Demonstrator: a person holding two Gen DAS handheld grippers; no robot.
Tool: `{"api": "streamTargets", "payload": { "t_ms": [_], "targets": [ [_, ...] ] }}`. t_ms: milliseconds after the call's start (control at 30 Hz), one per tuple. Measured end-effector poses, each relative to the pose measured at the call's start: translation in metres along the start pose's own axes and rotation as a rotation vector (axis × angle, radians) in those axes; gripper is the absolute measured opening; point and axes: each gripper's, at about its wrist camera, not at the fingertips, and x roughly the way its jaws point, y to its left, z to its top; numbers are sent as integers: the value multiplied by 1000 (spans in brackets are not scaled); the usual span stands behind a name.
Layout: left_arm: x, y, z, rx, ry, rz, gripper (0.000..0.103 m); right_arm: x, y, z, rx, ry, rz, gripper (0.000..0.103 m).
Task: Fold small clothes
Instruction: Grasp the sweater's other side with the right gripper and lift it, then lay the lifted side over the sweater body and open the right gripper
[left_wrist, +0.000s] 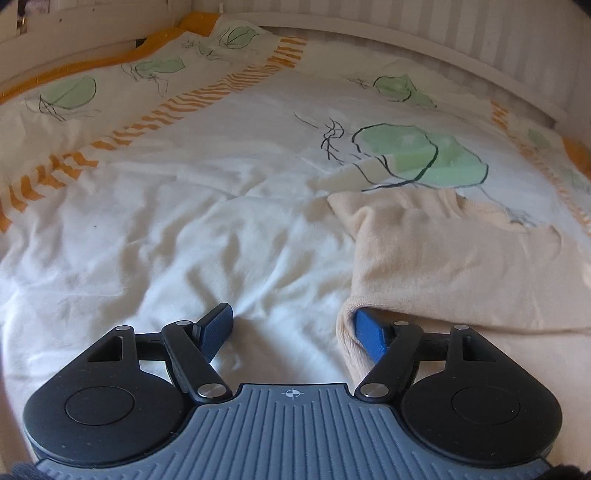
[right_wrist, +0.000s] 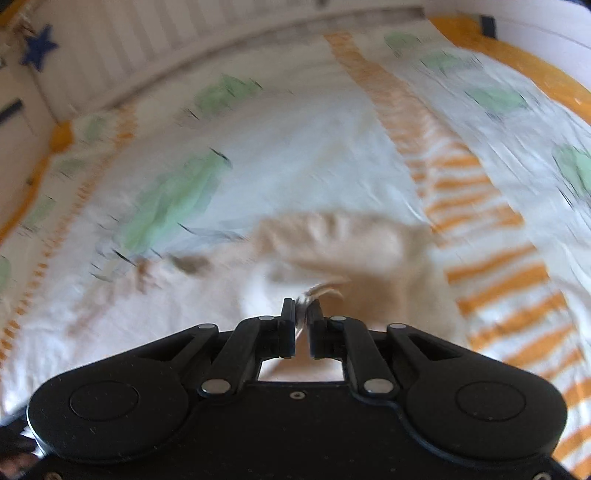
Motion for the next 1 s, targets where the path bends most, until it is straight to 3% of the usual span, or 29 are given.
{"api": "streamTargets", "payload": {
  "t_ms": [100, 233, 267, 300, 367, 500, 633, 667, 700, 733, 867, 933, 1000],
  "targets": [
    [0, 1, -1, -11, 7, -3, 71, 11, -14, -9, 33, 43, -52, 19],
    [-2, 4, -3, -29, 12, -13, 71, 2, -17, -12, 38, 5, -78, 20],
    [-2, 5, -3, -29, 11, -13, 71, -2, -13, -12, 19, -23, -80, 30],
    [-2, 5, -3, -32, 11, -13, 71, -6, -8, -10, -5, -53, -75, 47],
    [-2, 4, -3, -36, 11, -12, 72, -7, 0, -5, -43, -99, -47, 61],
    [-2, 4, -3, -37, 10, -14, 72, 12, 4, 4, -74, -96, -56, 62],
    [-1, 4, -3, -39, 11, -18, 72, 33, -7, 1, -43, -35, -57, 60],
    [-1, 4, -3, -37, 11, -18, 72, 33, -10, -1, -22, -23, -38, 48],
    [-1, 3, -3, -35, 11, -17, 72, 29, -10, -1, -4, -20, -11, 11],
    [-1, 3, -3, -34, 11, -17, 72, 24, -11, 0, 19, -12, 31, 15],
    [-1, 4, -3, -36, 11, -21, 72, -16, -12, 3, 130, -88, 195, 14],
    [-1, 4, -2, -39, 12, -23, 72, -25, -12, 1, 126, -114, 168, 14],
    [-2, 4, -1, -44, 13, -25, 72, -11, -13, -3, 80, -47, 50, 20]
  ]
}}
